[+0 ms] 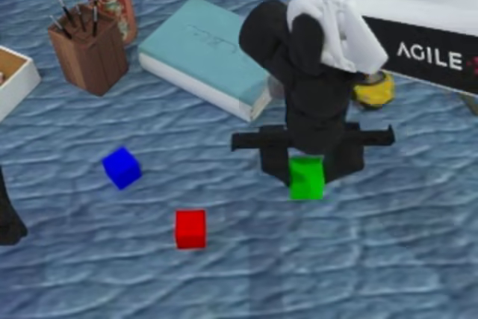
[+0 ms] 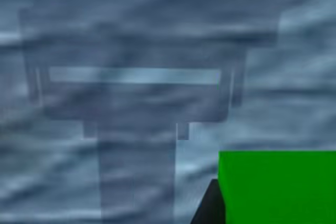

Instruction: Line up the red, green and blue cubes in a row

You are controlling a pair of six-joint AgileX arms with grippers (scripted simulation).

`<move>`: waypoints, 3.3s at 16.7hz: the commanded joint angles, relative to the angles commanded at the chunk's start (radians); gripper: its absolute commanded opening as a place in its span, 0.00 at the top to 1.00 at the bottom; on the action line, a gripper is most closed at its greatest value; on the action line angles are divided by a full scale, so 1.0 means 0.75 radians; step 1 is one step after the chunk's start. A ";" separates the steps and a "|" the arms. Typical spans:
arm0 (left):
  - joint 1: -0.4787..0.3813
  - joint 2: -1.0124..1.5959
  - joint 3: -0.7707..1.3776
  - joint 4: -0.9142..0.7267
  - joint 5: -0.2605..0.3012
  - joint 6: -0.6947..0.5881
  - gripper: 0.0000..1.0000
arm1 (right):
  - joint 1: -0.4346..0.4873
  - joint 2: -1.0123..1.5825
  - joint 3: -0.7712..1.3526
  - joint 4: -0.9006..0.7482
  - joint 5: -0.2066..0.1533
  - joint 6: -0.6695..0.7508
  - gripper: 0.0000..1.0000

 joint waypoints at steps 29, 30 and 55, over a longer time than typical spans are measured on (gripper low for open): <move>0.000 0.000 0.000 0.000 0.000 0.000 0.00 | 0.177 0.116 -0.148 0.301 0.008 0.197 0.55; 0.000 0.000 0.000 0.000 0.000 0.000 0.00 | 0.177 0.116 -0.148 0.301 0.008 0.197 0.47; 0.000 0.000 0.000 0.000 0.000 0.000 0.00 | 0.188 0.010 0.069 -0.021 0.007 0.196 0.00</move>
